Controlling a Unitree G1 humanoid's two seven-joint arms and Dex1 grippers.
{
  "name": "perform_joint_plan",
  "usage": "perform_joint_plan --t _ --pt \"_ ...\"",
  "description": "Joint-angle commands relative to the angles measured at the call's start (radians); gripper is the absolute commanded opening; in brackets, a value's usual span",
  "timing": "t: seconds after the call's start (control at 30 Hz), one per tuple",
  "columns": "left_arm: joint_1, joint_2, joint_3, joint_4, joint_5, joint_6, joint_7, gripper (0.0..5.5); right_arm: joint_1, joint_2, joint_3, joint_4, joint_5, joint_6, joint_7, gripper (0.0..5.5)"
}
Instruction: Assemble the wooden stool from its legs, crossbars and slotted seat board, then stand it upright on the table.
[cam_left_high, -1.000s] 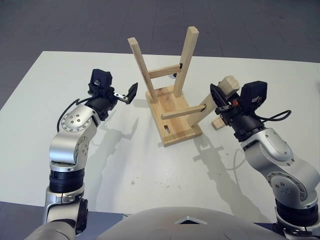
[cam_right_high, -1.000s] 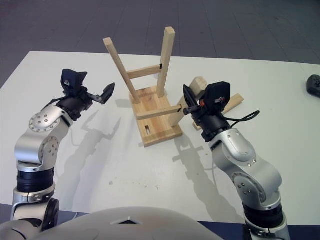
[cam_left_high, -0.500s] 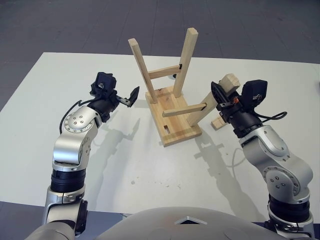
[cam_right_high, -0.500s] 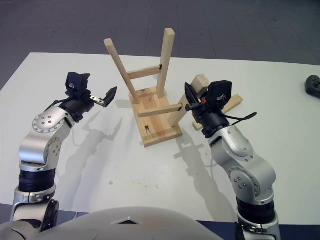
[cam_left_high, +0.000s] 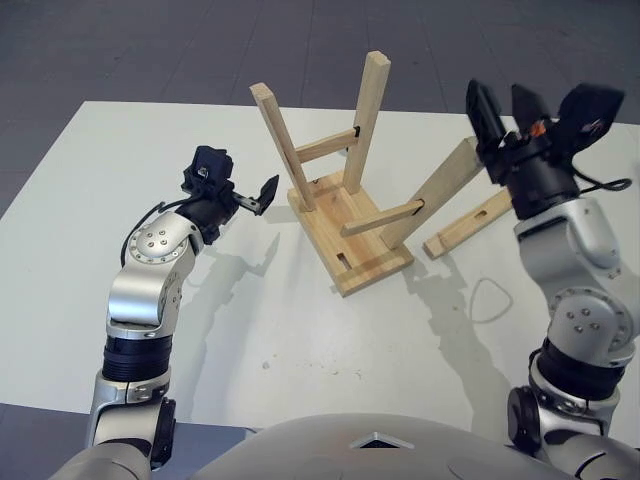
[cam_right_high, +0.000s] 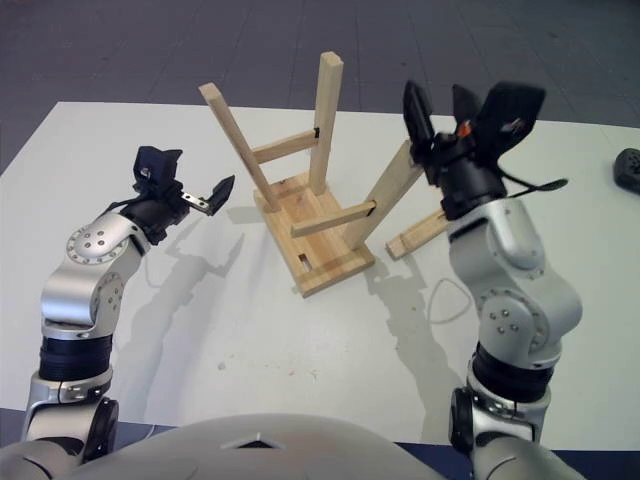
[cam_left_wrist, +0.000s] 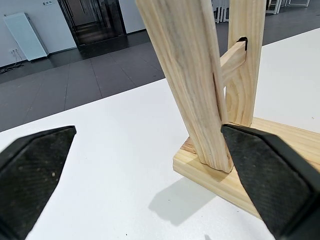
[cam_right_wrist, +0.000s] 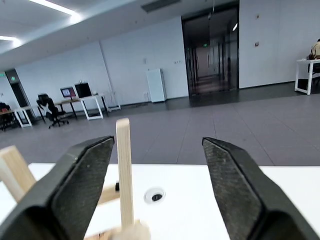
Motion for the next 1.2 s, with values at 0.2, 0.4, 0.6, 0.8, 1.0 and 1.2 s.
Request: perform_joint_plan --t 0.2,0.4,0.6,0.8,1.0,1.2 --pt "-0.007 -0.011 -0.006 0.017 0.016 -0.016 0.002 5.40 -0.241 -0.078 -0.092 0.111 0.088 0.056 0.008 5.16" --pt "0.010 -0.020 -0.013 0.000 0.016 -0.005 0.004 5.40 0.128 -0.013 0.121 0.138 0.081 0.206 0.085 5.37" --pt "0.031 -0.028 -0.020 -0.019 0.009 0.012 0.006 5.40 0.197 0.056 0.087 0.083 0.105 0.097 0.110 5.37" --pt "0.047 -0.043 -0.035 -0.041 0.012 0.024 0.009 5.40 0.081 0.150 -0.052 0.051 0.233 -0.092 0.054 5.37" --pt "0.036 -0.038 0.029 -0.022 0.014 0.009 0.041 5.40 0.046 0.072 -0.222 0.137 0.167 -0.155 -0.113 5.37" --pt "0.003 -0.072 0.106 -0.016 0.023 -0.003 0.138 5.40 0.308 0.118 -0.048 0.191 -0.091 0.049 -0.288 5.37"
